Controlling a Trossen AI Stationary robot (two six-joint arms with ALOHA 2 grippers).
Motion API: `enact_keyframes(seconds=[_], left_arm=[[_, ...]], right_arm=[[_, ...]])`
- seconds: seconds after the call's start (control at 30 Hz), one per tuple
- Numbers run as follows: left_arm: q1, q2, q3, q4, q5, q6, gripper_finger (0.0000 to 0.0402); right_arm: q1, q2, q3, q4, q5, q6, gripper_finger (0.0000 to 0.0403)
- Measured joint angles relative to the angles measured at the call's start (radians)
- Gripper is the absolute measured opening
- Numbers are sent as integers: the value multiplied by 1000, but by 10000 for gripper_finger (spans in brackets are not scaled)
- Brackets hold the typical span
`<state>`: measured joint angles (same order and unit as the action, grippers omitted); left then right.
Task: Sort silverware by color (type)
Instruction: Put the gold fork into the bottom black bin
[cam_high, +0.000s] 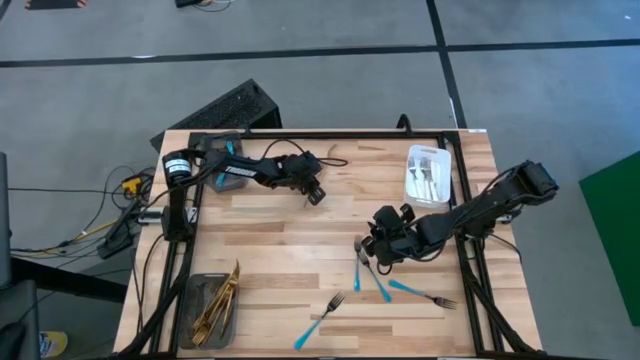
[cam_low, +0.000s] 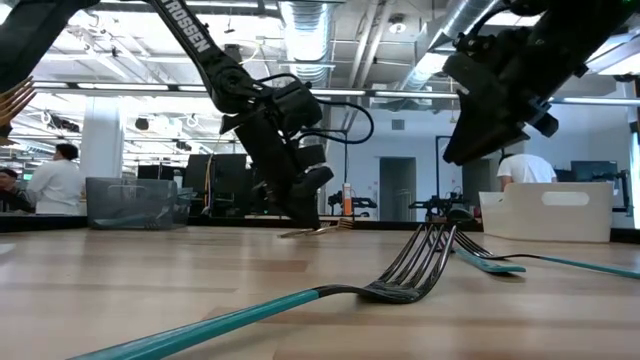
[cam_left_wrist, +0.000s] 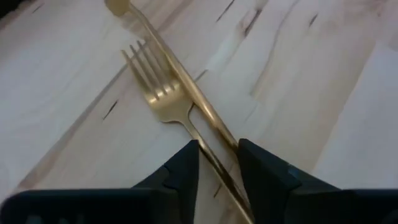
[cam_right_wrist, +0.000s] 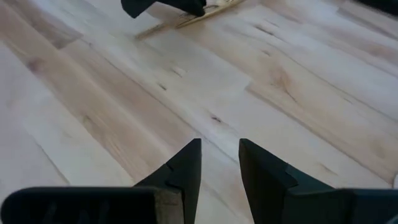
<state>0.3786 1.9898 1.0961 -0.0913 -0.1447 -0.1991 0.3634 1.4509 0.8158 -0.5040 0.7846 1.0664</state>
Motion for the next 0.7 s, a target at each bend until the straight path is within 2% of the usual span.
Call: enact_keyframes(seconds=[0.17, 0.23, 0.4, 0.63, 0.7], left_arm=[[0, 0, 0, -33, -18, 4, 24], [0, 0, 0, -40, -34, 13, 8], [-7, -8, -1, -49, -35, 23, 4], [-58, -107, -16, -186, -145, 27, 0], [-65, -133, -15, -191, -143, 27, 1]], right_arm=[[5, 10, 0, 17, 3, 0, 132], [8, 9, 0, 24, 3, 0, 132], [10, 9, 0, 30, 3, 0, 132], [15, 9, 0, 56, 9, -1, 132], [16, 9, 0, 63, 18, -8, 132]])
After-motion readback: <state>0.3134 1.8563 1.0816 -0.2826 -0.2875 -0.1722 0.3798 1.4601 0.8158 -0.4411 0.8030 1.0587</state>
